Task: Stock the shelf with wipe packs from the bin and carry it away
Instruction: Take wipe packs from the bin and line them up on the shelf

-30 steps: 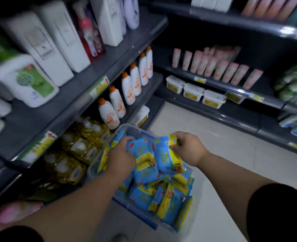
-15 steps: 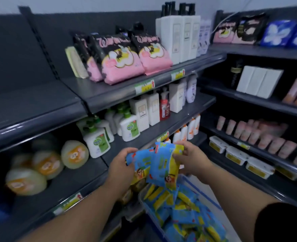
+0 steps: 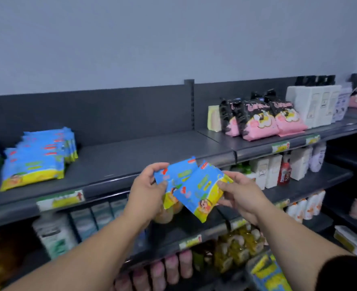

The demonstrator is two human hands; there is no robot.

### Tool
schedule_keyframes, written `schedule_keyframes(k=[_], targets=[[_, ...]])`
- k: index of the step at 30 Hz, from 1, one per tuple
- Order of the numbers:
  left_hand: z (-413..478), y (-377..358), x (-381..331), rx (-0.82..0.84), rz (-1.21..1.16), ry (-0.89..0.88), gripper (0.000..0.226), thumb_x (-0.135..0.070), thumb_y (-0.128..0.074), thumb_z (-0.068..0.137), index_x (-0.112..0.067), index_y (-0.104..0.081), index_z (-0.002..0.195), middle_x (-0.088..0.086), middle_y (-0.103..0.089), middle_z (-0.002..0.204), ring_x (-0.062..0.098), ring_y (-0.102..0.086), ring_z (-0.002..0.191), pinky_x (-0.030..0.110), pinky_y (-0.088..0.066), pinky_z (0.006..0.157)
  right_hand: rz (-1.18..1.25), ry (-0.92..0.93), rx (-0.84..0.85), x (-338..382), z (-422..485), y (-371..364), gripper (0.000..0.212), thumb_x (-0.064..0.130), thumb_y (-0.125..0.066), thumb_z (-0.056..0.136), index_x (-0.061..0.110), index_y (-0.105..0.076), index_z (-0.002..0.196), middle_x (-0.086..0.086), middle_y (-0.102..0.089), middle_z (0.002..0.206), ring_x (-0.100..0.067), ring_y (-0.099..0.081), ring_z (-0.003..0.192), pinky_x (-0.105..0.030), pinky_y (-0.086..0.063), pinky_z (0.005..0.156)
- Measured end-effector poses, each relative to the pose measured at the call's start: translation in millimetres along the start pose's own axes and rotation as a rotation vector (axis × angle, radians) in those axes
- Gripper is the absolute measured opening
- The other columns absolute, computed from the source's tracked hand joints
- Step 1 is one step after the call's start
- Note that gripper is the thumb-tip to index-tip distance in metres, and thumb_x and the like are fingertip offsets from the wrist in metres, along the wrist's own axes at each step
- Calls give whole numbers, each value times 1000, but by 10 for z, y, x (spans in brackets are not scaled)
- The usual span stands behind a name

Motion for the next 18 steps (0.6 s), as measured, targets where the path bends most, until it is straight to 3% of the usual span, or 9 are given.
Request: schedule_keyframes(k=[3, 7, 11, 14, 16, 18], targets=[[-100, 758, -213, -77, 17, -58, 40, 11, -50, 90, -25, -61, 101, -2, -72, 94, 8, -66, 75, 23, -52, 64, -1, 47, 82, 82, -101, -798, 28, -1, -57, 91, 9, -53, 116, -9, -69, 96, -20, -67, 75, -33, -58, 61], [-230, 1614, -360, -186, 102, -90, 38, 7, -53, 89, -28, -61, 102, 12, -68, 104, 19, -50, 77, 34, -41, 68, 16, 81, 159, 76, -218, -1678, 27, -1, -56, 92, 11, -52, 115, -6, -69, 93, -19, -66, 75, -37, -56, 66], [-296, 2252, -447, -308, 163, -104, 39, 4, -57, 88, -34, -62, 98, -3, -65, 98, 7, -51, 69, 24, -43, 64, 54, 91, 185, 50, -231, -2309, 23, -3, -57, 91, 16, -53, 103, -14, -67, 103, -19, -69, 74, -31, -58, 56], [-264, 2617, -421, -383, 194, -92, 43, 4, -56, 87, -37, -63, 97, -6, -67, 107, 13, -58, 79, 33, -49, 75, 64, 116, 196, 56, -180, -2666, 32, -4, -57, 90, 18, -51, 111, -12, -65, 112, -20, -69, 79, -35, -59, 63], [-227, 2798, -386, -430, 229, -76, 40, 2, -56, 89, -36, -61, 98, -9, -65, 97, 4, -54, 70, 26, -48, 69, 88, 118, 232, 56, -122, -2865, 41, -6, -55, 90, 20, -50, 121, -6, -66, 111, -20, -70, 81, -39, -59, 72], [-174, 2937, -369, -463, 276, -68, 35, 0, -55, 92, -33, -59, 104, -10, -54, 80, -4, -45, 48, 13, -39, 50, 80, 108, 269, 49, -61, -3039, 41, -8, -52, 90, 19, -52, 122, -5, -69, 105, -20, -70, 84, -42, -57, 81]])
Point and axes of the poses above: each hand's wrist, its own z-axis towards the middle knuckle, its own y-axis out of the back of the hand, x = y × z, the point moved 1 cm from there along z, towards the middle knuckle
